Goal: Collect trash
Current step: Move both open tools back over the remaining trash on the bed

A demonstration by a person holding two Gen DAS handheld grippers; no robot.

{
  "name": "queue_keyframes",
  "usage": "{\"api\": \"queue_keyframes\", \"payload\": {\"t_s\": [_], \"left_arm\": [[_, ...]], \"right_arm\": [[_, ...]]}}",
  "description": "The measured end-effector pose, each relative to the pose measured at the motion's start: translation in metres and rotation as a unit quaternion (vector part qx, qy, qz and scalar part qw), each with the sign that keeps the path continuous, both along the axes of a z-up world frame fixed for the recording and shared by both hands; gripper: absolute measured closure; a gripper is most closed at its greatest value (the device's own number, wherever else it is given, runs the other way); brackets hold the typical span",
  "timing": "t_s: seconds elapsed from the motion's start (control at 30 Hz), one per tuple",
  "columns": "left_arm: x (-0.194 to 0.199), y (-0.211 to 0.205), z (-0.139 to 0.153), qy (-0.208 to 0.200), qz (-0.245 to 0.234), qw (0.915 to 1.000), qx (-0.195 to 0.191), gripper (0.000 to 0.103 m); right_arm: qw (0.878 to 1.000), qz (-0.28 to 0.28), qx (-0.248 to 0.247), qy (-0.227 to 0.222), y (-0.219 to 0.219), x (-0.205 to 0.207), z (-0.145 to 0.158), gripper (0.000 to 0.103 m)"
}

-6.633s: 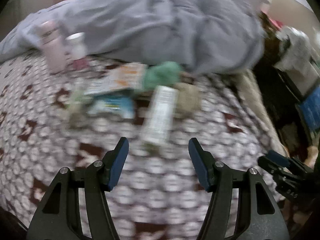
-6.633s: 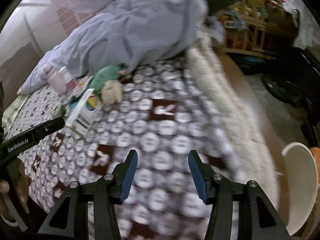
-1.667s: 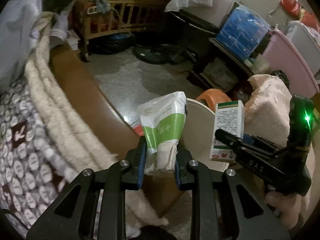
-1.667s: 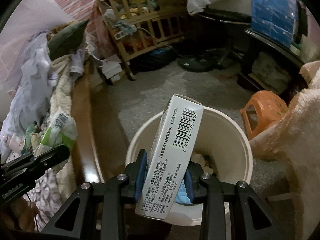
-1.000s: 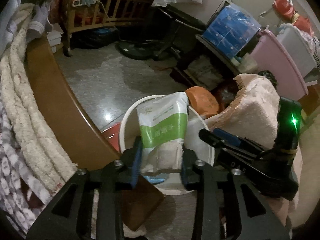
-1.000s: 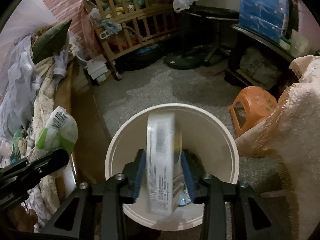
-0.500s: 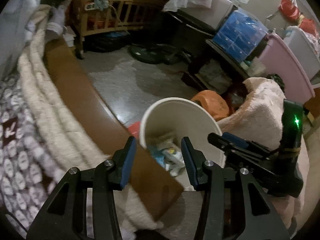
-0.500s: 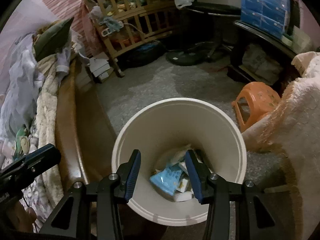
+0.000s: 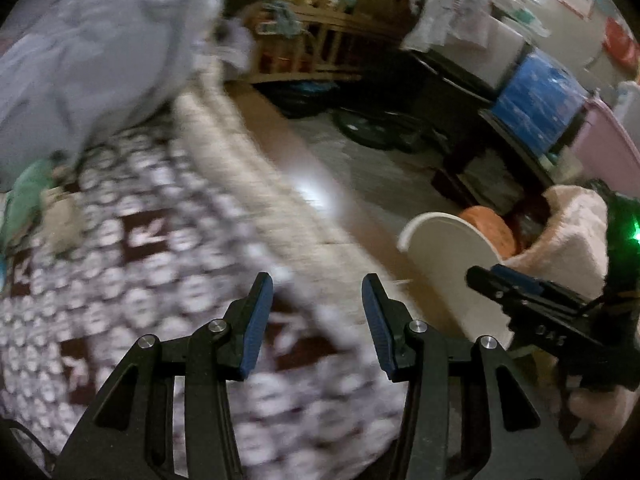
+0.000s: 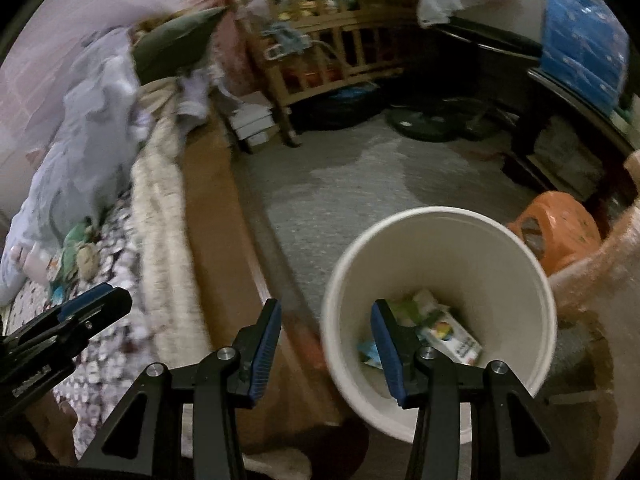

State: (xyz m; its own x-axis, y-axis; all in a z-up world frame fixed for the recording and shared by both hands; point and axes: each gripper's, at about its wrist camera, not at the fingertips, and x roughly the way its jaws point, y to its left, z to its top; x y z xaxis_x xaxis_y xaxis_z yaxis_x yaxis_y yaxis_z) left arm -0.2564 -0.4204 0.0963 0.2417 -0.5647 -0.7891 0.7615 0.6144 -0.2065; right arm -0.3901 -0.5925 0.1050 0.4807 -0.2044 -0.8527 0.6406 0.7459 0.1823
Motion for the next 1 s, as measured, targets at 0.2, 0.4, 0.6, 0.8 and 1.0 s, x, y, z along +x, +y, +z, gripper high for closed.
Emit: {"api": "queue_keyframes", "payload": {"t_s": [0.2, 0.4, 0.6, 0.8, 1.0], "left_arm": [[0.034, 0.054, -0.005, -0.013, 0.055, 0.9983, 0.016, 0.058], [0.071, 0.119, -0.008, -0.013, 0.121, 0.9923, 0.022, 0.059], [0.107, 0.187, -0.012, -0.011, 0.189, 0.9816, 0.029, 0.059], [0.158, 0.242, -0.016, 0.017, 0.260, 0.9655, 0.010, 0.058], [0.210, 0.239, -0.021, 0.011, 0.286, 0.9582, 0.009, 0.058]], "right_arm": [[0.999, 0.051, 0.004, -0.008, 0.037, 0.040, 0.004, 0.056], [0.993, 0.114, 0.013, -0.014, 0.085, 0.087, 0.006, 0.054], [0.984, 0.176, 0.012, -0.014, 0.133, 0.133, 0.004, 0.048], [0.974, 0.225, 0.016, -0.009, 0.173, 0.177, -0.002, 0.045], [0.968, 0.251, 0.023, -0.011, 0.199, 0.203, -0.005, 0.044]]}}
